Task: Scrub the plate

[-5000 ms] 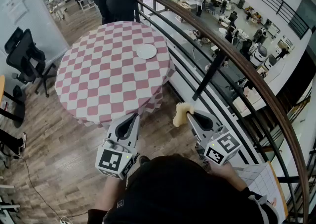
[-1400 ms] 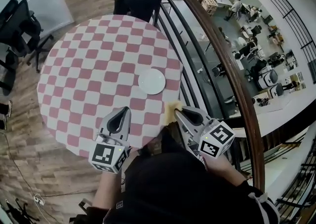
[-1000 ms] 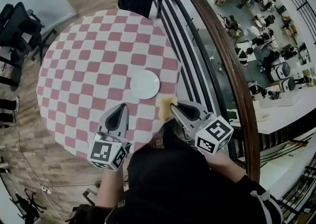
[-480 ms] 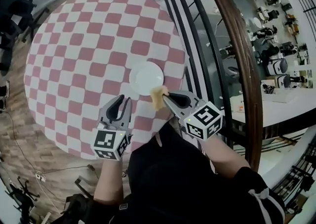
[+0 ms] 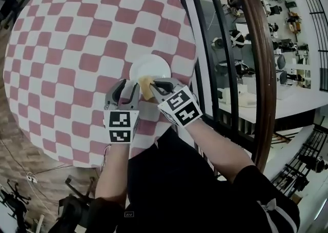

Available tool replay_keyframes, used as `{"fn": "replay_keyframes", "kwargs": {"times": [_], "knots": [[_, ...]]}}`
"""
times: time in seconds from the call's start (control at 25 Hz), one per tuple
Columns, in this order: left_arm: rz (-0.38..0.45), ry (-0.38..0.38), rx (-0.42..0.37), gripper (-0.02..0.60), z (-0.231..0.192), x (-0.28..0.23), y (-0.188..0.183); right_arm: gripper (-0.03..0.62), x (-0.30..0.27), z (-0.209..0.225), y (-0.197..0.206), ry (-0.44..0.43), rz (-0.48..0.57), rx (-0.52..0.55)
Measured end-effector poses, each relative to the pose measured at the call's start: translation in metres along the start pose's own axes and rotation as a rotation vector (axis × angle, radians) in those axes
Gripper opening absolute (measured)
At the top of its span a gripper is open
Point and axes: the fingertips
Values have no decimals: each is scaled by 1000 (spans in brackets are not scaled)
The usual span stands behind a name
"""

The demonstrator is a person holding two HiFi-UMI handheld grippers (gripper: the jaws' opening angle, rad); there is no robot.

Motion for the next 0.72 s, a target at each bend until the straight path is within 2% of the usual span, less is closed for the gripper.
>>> {"fn": "replay_keyframes", "kwargs": {"times": [0.16, 0.4, 0.6, 0.72], "knots": [[-75, -30, -28, 150, -6, -10, 16, 31, -25, -5, 16, 56, -88, 244], [-154, -21, -67, 150, -5, -26, 31, 31, -28, -4, 26, 110, -100, 501], [-197, -9, -127, 152, -5, -31, 34, 31, -22, 7, 33, 150, -93, 658], [-182, -7, -105, 152, -6, -29, 33, 31, -15, 21, 38, 176, -93, 687]]}}
Point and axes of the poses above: the fingertips, and each gripper's own axes: x backward along the fingers, z to its right, y out of its underside, and after that the axes turned 13 degrees about y, right-handed
